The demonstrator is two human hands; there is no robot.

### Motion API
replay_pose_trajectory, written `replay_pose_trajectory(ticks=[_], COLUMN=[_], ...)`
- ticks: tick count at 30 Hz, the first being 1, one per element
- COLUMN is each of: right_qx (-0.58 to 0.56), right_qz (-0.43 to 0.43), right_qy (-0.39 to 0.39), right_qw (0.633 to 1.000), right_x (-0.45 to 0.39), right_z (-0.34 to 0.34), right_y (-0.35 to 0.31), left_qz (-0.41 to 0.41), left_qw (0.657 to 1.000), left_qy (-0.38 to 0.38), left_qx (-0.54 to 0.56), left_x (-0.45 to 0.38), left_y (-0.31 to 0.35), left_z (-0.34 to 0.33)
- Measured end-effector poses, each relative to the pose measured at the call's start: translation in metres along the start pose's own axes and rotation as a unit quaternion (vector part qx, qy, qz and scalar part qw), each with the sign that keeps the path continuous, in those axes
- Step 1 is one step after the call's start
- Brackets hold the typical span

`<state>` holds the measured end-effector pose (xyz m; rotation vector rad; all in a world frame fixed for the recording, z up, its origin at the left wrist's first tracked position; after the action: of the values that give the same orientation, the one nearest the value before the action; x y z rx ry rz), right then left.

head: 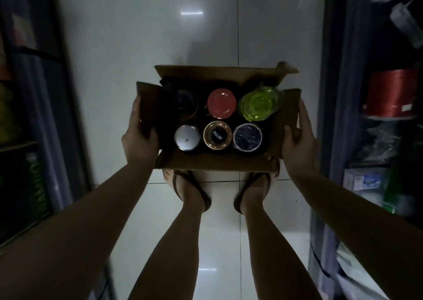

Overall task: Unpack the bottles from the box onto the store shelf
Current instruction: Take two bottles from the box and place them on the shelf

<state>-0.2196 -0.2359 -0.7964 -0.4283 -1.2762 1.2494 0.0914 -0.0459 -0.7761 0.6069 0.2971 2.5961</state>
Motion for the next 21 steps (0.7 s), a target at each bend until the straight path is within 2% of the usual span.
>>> replay_pose_trajectory(ticks=[5, 10, 12, 15, 18, 21], right_qx=[0.026, 0.078, 0.111, 0.125, 0.098, 0.049], right_qz=[0.002, -0.014, 0.034, 0.081, 0.039, -0.009], right_qy=[-0.014, 0.010, 0.015, -0.023, -0.077, -0.089], right_qw=[1.000, 0.997, 0.993, 0.989, 0.992, 0.995], right_x=[0.009, 0.008, 0.011, 0.014, 0.024, 0.037], right_z=[0.005, 0.007, 0.007, 0.001, -0.012, -0.023], right_y=[0.007, -0.010, -0.031, -0.059, -0.069, -0.063], left_qz=[0.052, -0.075, -0.113, -0.163, -0.201, -0.218], left_qw=[0.998, 0.996, 0.993, 0.986, 0.976, 0.963], left_qy=[-0.022, -0.048, -0.028, -0.018, -0.048, -0.106], left_qx=[-0.016, -0.025, -0.019, 0.003, 0.074, 0.116], left_x=[0.009, 0.007, 0.016, 0.032, 0.043, 0.051], left_y=[-0.013, 0.004, 0.025, 0.064, 0.100, 0.136], left_z=[-0.009, 0.000, 0.010, 0.019, 0.013, -0.003])
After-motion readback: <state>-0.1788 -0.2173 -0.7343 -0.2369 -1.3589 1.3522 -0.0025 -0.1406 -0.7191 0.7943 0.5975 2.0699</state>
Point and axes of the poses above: each hand's wrist, its own x-axis away from the middle knuckle, its own z-axis out of the back of the hand, y = z × x, the point moved 7 cm from there along -x, towards the middle knuckle, and after that the axes turned 15 degrees about -x, right-handed, at the moved point
